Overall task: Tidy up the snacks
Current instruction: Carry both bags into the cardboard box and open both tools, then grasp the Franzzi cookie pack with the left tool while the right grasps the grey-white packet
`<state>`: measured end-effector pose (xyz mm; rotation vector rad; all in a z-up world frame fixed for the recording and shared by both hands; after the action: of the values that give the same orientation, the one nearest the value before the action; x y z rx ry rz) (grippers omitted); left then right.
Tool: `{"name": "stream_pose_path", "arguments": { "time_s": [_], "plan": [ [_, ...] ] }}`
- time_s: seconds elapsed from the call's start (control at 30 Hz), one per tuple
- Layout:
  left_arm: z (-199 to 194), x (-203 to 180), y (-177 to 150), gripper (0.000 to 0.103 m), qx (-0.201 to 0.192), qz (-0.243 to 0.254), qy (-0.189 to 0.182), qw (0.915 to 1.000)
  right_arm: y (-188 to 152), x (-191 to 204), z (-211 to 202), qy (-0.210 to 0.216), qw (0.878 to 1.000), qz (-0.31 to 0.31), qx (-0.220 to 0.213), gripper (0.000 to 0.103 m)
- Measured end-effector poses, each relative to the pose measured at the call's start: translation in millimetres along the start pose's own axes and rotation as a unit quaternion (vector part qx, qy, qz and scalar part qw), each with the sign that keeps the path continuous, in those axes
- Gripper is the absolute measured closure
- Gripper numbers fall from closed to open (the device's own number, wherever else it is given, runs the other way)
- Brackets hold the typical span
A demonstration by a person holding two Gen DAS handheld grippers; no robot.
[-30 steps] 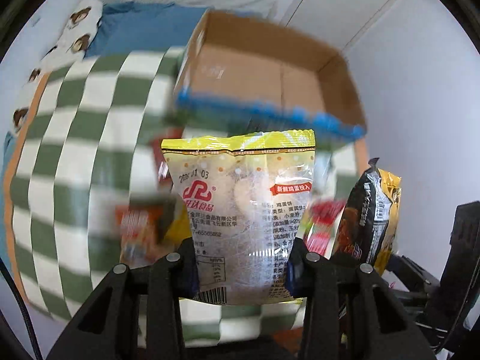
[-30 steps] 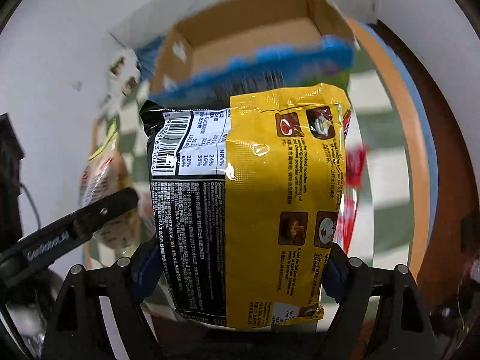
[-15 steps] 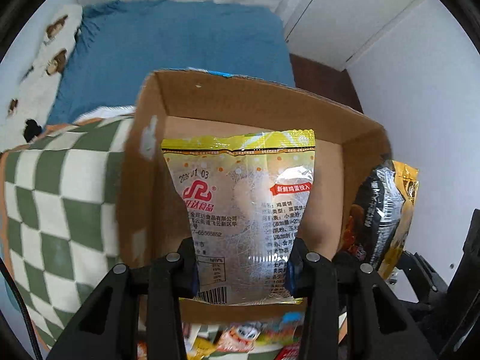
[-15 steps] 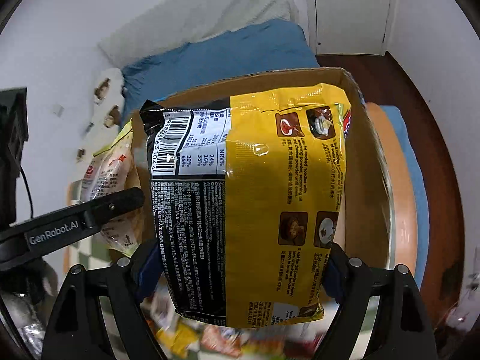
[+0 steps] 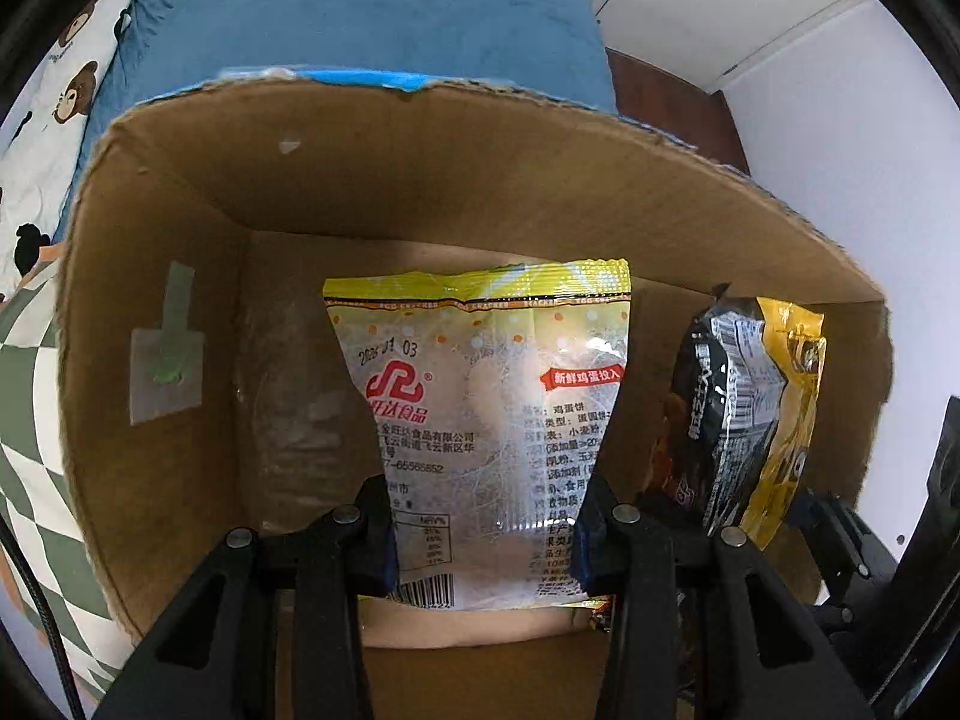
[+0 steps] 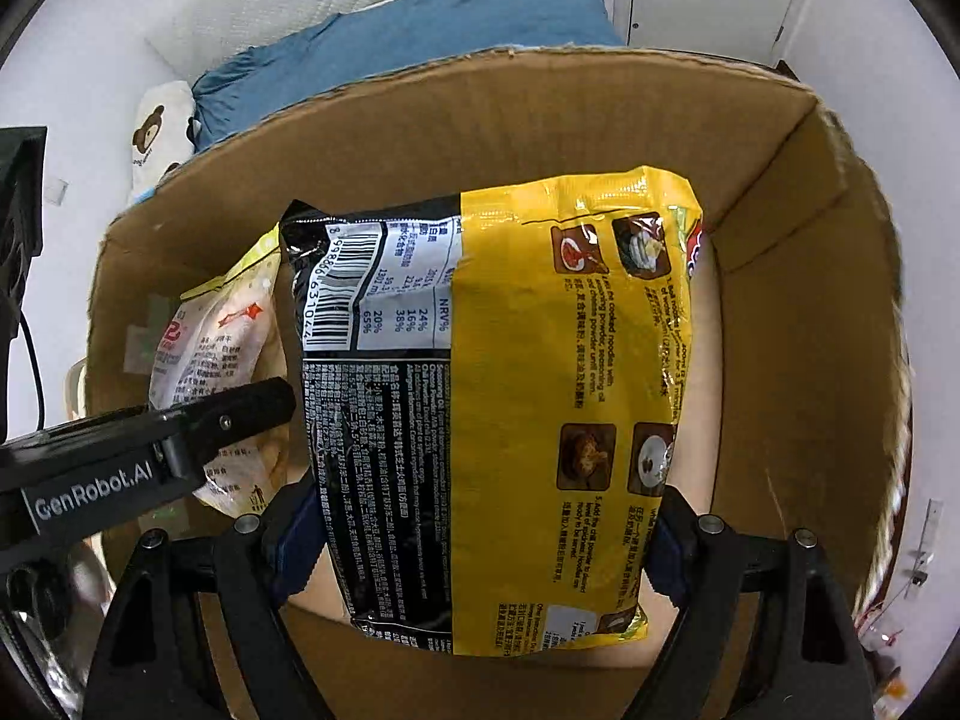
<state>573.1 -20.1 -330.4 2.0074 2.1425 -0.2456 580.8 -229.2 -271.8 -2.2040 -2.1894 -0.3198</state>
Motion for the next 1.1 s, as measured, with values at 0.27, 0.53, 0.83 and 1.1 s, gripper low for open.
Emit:
{"name": "stream_pose_path", "arguments": {
  "time_s": [0.27, 0.53, 0.83, 1.1],
  "plan": [
    [2.1, -7.6, 5.3, 0.011, -0.006, 0.010, 0.016, 0.9998, 20.4, -16.6, 34.8, -0.007, 0.999, -0.006, 0.034, 0.007],
    [-14.5, -4.3, -4.4, 0.011, -0.044, 0.027, 0.023, 0.9984, 16.0, -20.3, 12.1, -0.016, 1.000, -0.010, 0.010, 0.006],
    [-69.4, -4.5, -35.2, 0.011, -0.136, 0.064, 0.046, 0.9875, -54.2, -0.6, -63.6, -0.038, 0.998, -0.018, -0.045, 0.006],
    [-110.9, -2.0, -68.0, 0.011, -0.199, 0.082, 0.067, 0.9742, -88.4, 16.5, -118.6, -0.053, 0.992, -0.038, -0.107, 0.006]
  ]
}}
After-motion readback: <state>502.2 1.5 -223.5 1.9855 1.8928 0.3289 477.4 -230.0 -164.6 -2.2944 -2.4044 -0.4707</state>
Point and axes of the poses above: each gripper's, at about its wrist camera, not at the fingertips, and z roughly the way its jaws point, x to its left, y to its top, the point moved 5 cm from there along z, roughly the way its jaws point, and after that the axes turned 1 degree about y, right-handed, at the moved point
